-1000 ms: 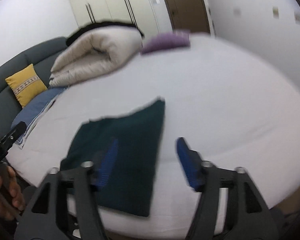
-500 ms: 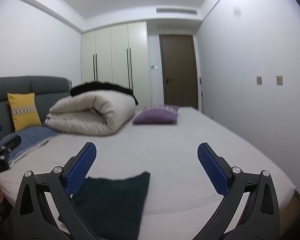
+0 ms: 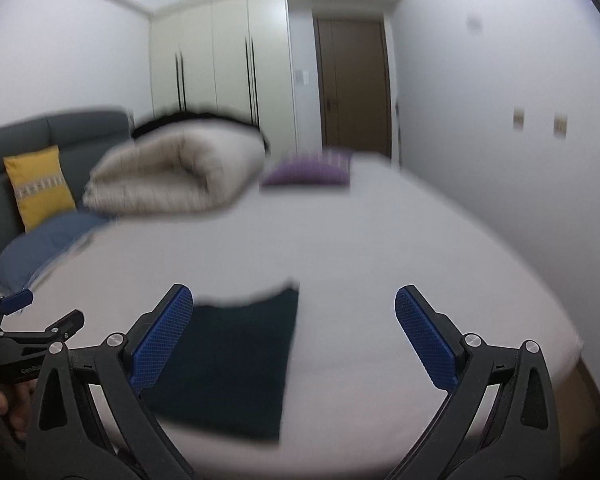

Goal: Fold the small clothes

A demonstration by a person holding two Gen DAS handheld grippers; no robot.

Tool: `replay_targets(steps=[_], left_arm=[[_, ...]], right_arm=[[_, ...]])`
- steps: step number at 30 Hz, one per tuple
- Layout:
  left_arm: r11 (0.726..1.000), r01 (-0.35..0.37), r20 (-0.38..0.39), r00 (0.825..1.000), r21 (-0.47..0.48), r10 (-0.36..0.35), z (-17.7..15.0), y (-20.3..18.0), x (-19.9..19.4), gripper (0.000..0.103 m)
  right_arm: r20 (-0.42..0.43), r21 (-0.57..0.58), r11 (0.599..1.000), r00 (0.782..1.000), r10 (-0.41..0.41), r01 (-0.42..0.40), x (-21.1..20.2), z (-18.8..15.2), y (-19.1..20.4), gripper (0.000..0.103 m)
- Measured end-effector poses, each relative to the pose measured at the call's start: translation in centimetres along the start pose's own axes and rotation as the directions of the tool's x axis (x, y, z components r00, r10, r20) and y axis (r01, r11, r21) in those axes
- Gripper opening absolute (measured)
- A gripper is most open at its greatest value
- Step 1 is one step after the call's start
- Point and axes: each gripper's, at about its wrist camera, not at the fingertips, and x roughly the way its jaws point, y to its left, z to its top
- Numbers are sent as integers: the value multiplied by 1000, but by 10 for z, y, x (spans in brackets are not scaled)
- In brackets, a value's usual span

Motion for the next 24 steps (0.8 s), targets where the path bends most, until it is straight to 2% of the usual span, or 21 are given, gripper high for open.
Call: replay_targets(steps=[3,5,9,17,24], left_arm=[[999,29,-70,997,-36,-32,-12,2,17,103],[999,29,-96,995,-42,-33,-20,2,25,103],[998,24,-124,992,-50,-30,-30,3,34,103],[998,17,-180,983,-55,-27,-44,3,50,103],[997,17,-199,980,-69,-31,-47,7,54,103]], right_arm=[[-122,48,999,993,6,-1,30,-18,-3,103],[-189,55,998,982,-18,28,47,-31,-5,103],[-281,38,997,958,-52,65,76,-56,-5,103],[-354,-31,998,934,-59,51,123,-94,10,103],[-383,-82,996,922,-55,26,132,-104,25,103]])
